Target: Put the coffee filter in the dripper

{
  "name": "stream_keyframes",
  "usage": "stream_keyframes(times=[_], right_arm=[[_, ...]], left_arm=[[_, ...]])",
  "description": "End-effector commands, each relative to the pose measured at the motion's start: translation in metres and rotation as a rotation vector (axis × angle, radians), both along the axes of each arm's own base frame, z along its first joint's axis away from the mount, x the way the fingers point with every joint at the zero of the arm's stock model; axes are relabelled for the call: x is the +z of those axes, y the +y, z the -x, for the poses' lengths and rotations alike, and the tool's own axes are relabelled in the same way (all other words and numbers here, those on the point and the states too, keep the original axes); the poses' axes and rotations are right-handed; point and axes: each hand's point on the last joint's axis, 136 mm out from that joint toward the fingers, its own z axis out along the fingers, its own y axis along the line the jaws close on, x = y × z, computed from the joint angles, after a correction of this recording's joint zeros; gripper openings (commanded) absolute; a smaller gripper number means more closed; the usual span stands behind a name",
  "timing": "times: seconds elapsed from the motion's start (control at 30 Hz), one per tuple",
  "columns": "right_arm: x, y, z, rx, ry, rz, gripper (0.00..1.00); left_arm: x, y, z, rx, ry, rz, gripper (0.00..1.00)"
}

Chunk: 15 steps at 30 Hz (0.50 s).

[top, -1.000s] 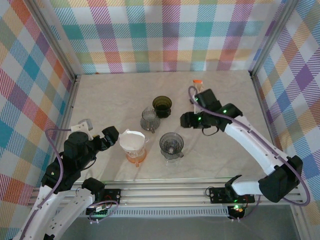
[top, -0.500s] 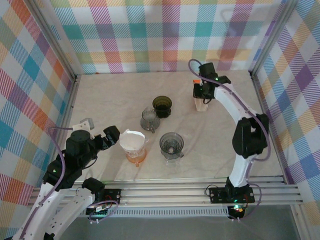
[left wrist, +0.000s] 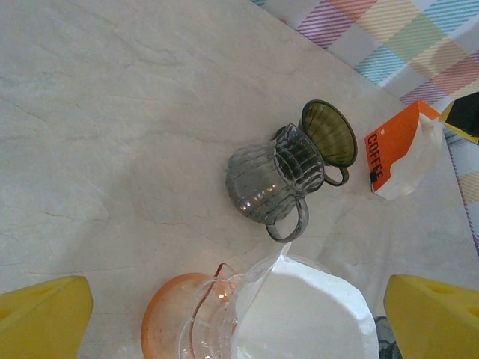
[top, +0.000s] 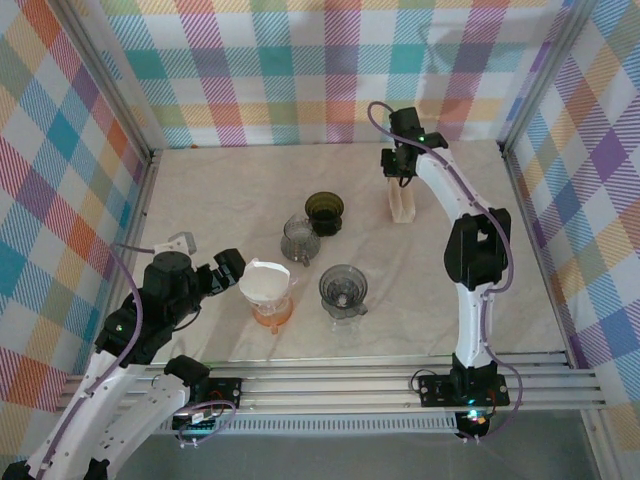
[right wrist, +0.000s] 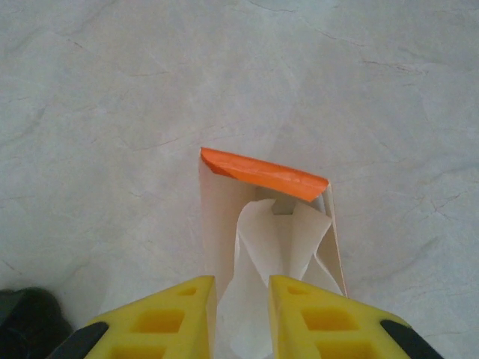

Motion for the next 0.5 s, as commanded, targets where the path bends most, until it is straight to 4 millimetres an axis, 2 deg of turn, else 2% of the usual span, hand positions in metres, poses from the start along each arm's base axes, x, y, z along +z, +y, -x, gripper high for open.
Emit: stream_keyframes(times=[0.0,0.23,0.47], right_arm=[[-0.006,-0.004,-0.005,0.014,0.025,0.037,0.25],[-0.011,-0.008,-0.012,-0.002,0.022,0.053,0.25],[-0.015,-0.004,-0.017,0.004,0.035,0.031,0.26]], left_arm=[[0.006,-0.001,-0.003,-0.007,-0.023,-0.009,1.0],[0.005,-0.003,-0.005,-0.014,-0.02,-0.003,1.0],[0.003,-0.004,-0.007,-0.015,-0.014,-0.003,1.0]])
